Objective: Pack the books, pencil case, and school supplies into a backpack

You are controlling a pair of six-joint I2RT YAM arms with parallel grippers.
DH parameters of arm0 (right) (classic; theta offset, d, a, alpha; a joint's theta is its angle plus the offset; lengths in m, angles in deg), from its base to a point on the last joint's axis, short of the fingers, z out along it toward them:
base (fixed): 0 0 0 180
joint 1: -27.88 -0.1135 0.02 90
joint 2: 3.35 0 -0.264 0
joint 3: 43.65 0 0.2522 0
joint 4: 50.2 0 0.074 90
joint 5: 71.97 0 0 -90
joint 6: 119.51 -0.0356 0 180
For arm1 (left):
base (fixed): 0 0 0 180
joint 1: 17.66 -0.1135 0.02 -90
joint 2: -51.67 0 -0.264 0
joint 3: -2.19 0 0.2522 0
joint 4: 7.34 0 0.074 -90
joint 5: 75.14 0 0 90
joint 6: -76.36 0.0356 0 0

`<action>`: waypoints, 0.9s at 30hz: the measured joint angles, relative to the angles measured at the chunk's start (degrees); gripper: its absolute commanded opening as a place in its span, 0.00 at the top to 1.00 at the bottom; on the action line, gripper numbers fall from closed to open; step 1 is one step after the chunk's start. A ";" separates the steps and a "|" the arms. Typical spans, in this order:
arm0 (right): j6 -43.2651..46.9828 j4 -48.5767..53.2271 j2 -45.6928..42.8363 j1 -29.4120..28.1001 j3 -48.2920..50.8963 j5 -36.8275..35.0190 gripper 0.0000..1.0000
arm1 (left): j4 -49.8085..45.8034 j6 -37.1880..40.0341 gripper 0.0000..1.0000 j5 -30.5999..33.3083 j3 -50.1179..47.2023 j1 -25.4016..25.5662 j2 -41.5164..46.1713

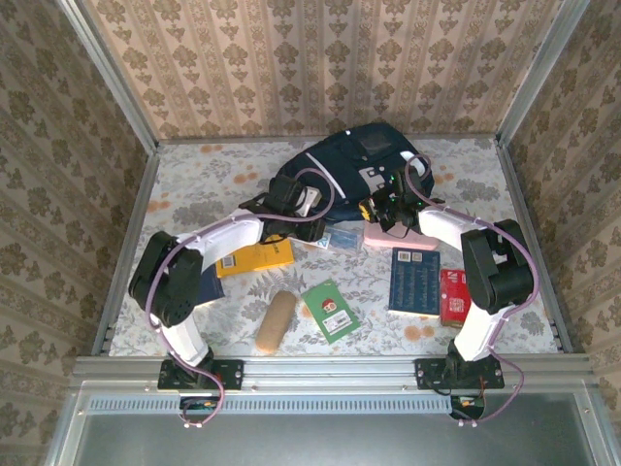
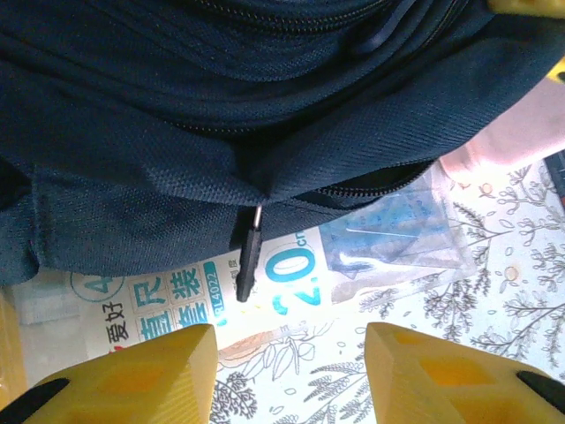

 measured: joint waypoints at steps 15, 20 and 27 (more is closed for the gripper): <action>-0.02 -0.13 0.00 -0.85 -0.02 0.02 1.00 | -1.22 3.78 0.77 3.74 7.76 0.07 -9.20; 0.02 -0.26 0.00 -1.01 -0.02 0.09 1.00 | -1.38 4.52 1.00 5.22 9.55 -0.28 -10.71; 1.42 -0.20 0.00 -1.22 -0.39 0.22 1.00 | -1.60 4.85 1.00 5.49 9.55 -1.16 -10.78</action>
